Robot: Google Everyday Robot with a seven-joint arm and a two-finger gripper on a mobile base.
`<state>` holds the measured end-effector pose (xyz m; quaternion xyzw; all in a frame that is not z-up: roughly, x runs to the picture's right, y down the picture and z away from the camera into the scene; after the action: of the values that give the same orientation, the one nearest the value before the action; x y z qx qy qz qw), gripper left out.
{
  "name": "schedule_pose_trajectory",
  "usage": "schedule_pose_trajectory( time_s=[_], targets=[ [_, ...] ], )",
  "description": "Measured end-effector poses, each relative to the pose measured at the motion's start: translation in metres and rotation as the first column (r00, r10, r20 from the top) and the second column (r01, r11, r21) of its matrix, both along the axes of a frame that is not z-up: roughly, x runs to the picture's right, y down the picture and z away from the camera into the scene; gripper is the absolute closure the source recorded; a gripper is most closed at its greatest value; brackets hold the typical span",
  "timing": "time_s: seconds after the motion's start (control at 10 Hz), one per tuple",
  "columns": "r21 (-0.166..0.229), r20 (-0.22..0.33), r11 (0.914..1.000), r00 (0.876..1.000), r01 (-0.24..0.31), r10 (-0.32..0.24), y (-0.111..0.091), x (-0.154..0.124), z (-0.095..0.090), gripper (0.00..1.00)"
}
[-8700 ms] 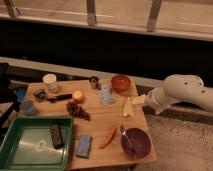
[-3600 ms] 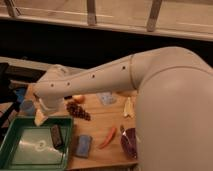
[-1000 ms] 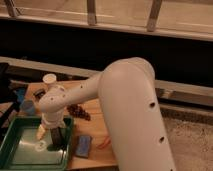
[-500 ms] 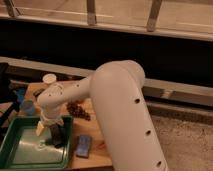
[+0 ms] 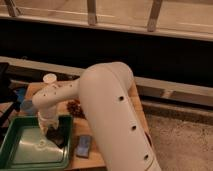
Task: Wipe table surface with eraser
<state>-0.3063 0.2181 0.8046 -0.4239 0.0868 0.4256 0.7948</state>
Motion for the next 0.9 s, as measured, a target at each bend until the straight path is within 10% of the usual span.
schedule_pose_trajectory(
  time_s=[0.3,0.7,0.9],
  targets=[
    [0.008,-0.002,0.9999,1.0,0.015,-0.015,0.0,-0.001,-0.002,0.97],
    [0.111,0.07,0.9928,0.997,-0.046,0.038,-0.034,0.004,-0.047,1.0],
    [0.196,0.11,0.9763,0.991,-0.093,0.072,-0.07,0.017,-0.082,1.0]
  ],
)
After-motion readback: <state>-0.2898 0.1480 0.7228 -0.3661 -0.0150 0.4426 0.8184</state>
